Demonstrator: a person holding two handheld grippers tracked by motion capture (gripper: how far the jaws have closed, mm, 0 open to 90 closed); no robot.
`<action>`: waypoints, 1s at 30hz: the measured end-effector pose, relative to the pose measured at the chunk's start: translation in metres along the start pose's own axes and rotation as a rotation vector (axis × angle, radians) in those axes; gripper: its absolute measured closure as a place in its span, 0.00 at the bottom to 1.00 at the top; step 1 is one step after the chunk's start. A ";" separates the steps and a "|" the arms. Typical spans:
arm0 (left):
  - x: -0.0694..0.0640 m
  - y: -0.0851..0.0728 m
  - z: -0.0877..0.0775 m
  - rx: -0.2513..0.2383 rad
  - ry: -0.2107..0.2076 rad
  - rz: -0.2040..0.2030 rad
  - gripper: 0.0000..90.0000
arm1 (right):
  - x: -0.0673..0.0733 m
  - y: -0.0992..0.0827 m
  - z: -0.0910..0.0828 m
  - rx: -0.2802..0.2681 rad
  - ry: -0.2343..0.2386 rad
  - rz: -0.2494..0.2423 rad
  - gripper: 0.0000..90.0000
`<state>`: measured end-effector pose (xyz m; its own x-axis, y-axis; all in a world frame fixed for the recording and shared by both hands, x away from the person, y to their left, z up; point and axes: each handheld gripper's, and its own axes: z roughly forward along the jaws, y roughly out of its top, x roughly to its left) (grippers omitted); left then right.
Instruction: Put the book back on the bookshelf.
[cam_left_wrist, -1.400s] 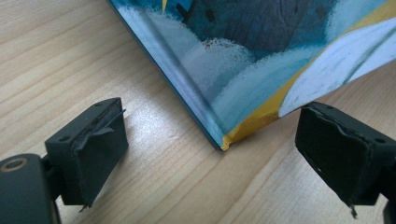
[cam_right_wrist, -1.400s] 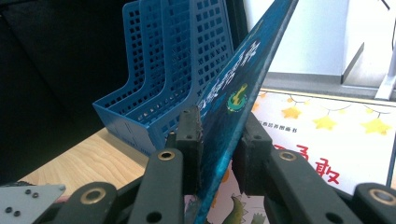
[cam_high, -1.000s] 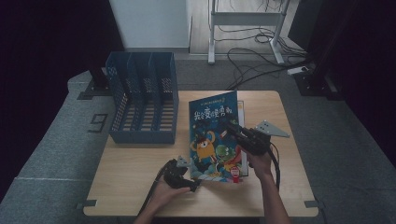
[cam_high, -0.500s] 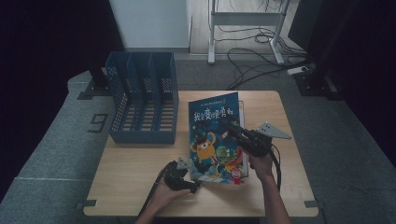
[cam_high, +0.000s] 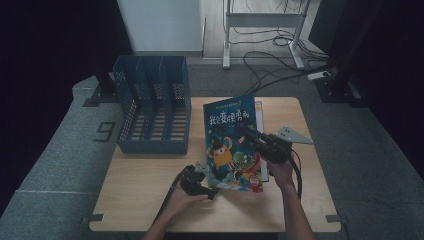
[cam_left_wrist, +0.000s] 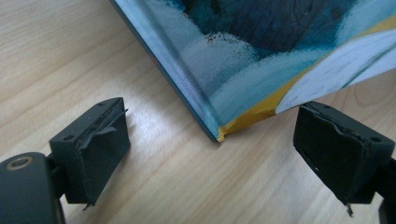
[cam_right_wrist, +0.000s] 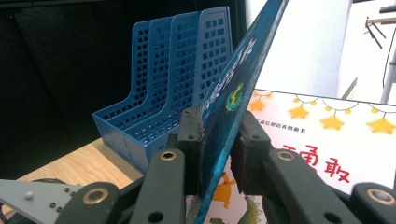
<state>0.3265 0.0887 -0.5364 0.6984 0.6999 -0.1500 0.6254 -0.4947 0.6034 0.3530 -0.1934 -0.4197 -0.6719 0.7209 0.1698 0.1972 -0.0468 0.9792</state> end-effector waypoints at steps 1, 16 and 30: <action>0.000 -0.001 0.000 -0.002 0.001 0.003 0.11 | 0.000 0.000 0.000 0.004 -0.003 -0.007 0.83; -0.010 -0.009 -0.002 -0.019 0.014 0.029 0.13 | -0.001 -0.009 -0.013 -0.007 -0.009 -0.017 0.84; -0.010 -0.009 -0.004 -0.016 -0.012 0.023 0.15 | -0.006 -0.012 -0.014 -0.007 -0.015 0.004 0.84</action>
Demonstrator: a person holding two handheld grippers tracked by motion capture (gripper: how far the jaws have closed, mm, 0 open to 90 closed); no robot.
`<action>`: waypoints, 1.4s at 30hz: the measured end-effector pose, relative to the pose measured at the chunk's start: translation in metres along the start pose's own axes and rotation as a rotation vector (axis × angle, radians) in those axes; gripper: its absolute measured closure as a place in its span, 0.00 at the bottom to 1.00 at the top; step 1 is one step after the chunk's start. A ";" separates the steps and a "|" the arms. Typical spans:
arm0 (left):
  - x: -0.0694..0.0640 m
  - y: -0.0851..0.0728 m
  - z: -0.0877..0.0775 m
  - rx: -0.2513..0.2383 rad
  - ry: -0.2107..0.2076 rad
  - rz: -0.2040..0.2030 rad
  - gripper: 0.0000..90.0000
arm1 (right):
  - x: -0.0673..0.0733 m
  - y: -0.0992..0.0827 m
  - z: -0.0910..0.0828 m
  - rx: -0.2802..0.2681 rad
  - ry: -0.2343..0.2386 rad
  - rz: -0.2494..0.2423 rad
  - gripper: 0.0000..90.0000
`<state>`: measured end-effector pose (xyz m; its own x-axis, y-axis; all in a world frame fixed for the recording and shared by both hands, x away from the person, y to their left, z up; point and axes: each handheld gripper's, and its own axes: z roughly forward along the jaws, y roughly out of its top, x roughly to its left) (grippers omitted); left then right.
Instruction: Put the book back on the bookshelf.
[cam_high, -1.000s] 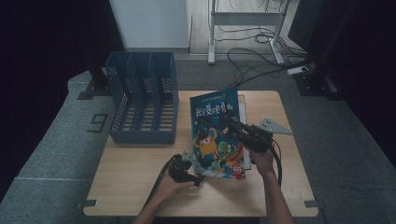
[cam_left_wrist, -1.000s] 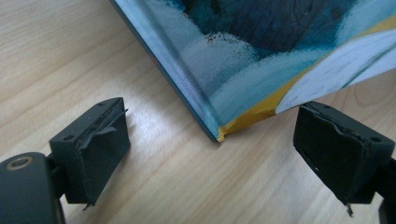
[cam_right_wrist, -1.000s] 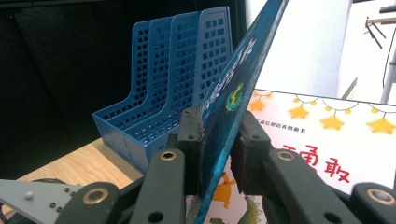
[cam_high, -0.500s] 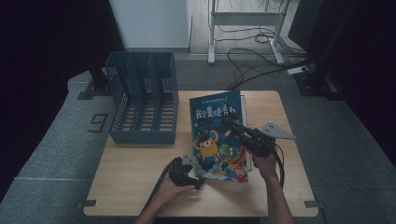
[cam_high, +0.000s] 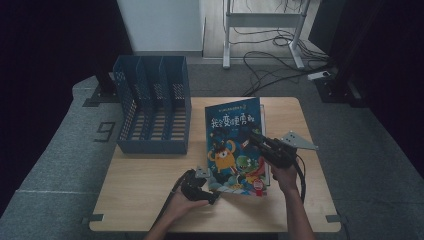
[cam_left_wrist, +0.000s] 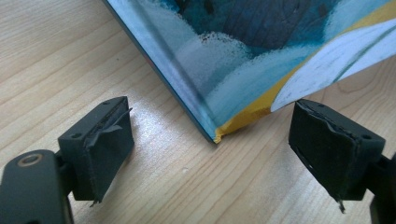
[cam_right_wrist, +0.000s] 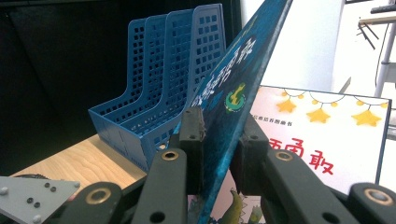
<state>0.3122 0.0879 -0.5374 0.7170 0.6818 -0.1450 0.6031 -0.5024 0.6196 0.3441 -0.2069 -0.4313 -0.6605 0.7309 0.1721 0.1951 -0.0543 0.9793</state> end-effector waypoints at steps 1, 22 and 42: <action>0.000 0.000 0.000 0.000 -0.002 -0.001 0.15 | 0.000 0.000 0.000 0.001 -0.001 -0.001 0.84; 0.012 0.015 0.009 -0.007 -0.006 -0.032 0.14 | 0.009 0.011 0.008 -0.038 -0.003 -0.076 0.84; 0.005 0.016 0.013 0.001 0.037 0.001 0.14 | 0.008 0.005 -0.014 -0.028 0.050 -0.060 0.88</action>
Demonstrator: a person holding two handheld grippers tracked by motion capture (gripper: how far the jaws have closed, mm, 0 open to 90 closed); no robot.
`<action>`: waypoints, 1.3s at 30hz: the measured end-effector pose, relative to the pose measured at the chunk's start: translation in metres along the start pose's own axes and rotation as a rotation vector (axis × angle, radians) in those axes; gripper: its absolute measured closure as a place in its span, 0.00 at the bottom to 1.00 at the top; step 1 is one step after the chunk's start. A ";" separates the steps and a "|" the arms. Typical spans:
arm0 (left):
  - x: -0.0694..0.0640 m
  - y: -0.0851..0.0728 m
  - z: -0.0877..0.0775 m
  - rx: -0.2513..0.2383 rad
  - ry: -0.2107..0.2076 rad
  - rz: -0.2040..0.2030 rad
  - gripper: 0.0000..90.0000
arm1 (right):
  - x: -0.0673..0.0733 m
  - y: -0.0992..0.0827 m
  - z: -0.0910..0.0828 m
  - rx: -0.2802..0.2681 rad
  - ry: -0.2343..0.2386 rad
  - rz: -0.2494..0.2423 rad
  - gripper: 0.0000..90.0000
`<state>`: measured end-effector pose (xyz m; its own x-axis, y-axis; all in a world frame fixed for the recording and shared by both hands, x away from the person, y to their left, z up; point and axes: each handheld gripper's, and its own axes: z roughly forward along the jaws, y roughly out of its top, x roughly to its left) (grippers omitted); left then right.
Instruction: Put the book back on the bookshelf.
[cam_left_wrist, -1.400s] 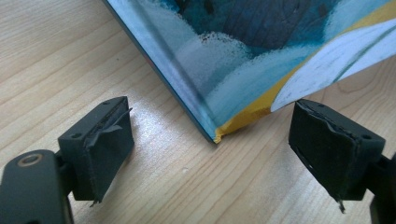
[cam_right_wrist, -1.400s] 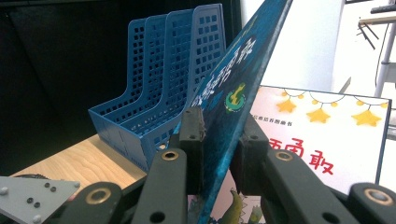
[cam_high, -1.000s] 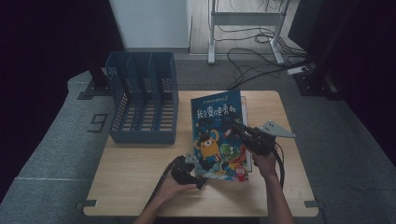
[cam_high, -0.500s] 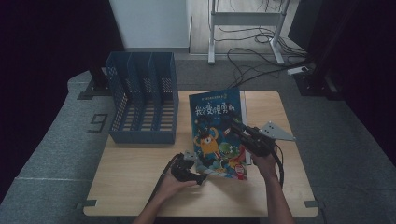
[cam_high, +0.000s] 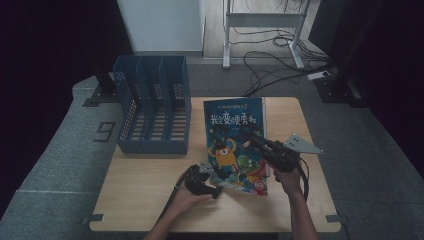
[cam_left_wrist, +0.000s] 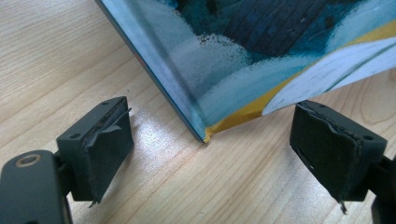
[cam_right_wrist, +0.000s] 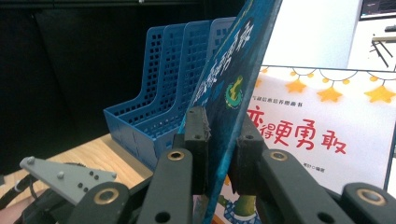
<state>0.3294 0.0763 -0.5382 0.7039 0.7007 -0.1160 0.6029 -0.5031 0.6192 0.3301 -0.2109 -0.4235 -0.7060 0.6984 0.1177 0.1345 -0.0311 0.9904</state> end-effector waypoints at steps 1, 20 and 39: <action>0.001 0.000 0.000 0.001 0.001 0.000 0.14 | 0.001 0.001 0.000 0.005 -0.003 -0.009 0.87; 0.004 0.003 0.001 -0.002 0.023 -0.038 0.17 | 0.001 0.006 0.001 0.011 0.027 -0.088 0.87; 0.003 -0.001 0.001 -0.034 0.031 -0.041 0.17 | 0.005 -0.001 -0.025 0.056 0.059 -0.102 0.87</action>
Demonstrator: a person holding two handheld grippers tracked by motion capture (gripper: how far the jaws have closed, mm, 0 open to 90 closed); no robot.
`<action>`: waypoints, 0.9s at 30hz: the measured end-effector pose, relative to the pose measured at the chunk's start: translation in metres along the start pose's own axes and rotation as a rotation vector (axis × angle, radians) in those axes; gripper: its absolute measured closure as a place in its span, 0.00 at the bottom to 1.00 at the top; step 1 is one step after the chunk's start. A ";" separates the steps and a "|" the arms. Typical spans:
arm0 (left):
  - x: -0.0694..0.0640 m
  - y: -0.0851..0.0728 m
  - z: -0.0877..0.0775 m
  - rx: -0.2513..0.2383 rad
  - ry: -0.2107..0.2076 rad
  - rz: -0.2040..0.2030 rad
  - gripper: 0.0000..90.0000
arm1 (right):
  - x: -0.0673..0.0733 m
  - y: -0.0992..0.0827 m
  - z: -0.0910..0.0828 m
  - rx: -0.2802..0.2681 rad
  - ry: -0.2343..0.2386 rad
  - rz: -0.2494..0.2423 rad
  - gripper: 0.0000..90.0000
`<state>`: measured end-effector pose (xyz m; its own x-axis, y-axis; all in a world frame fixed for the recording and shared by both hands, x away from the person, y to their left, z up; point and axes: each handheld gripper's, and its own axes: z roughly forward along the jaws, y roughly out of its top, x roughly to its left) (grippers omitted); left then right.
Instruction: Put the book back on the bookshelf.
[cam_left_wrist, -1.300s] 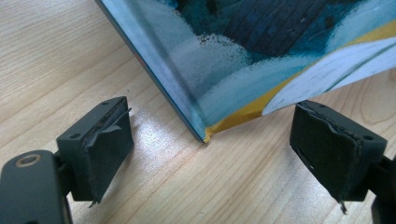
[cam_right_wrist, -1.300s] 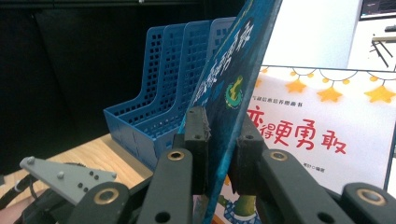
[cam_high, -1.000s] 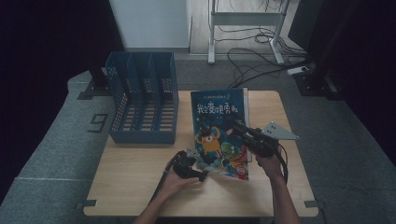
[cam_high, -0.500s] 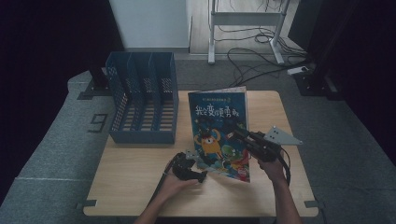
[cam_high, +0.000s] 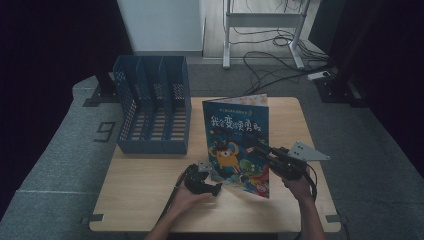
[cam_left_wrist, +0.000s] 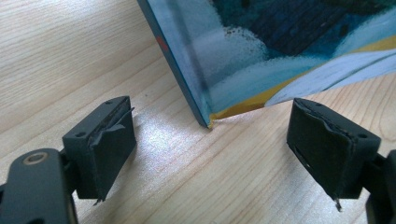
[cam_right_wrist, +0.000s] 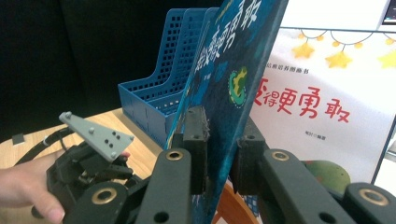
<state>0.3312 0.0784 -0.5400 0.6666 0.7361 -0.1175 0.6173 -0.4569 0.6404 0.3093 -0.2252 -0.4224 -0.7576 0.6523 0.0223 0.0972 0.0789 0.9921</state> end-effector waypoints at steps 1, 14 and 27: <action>0.001 0.000 0.000 -0.003 -0.002 -0.007 0.17 | 0.001 0.000 -0.001 0.002 0.000 -0.002 0.86; 0.006 0.012 -0.025 -0.209 0.010 -0.027 0.23 | 0.010 -0.016 -0.016 -0.040 -0.019 -0.004 0.85; 0.001 0.037 -0.045 -0.309 -0.037 0.000 0.24 | 0.008 -0.026 -0.028 -0.010 -0.018 -0.018 0.82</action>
<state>0.3354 0.0847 -0.4822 0.6846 0.7150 -0.1416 0.4649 -0.2787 0.8404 0.2823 -0.2430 -0.4442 -0.7476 0.6642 0.0028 0.0773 0.0827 0.9936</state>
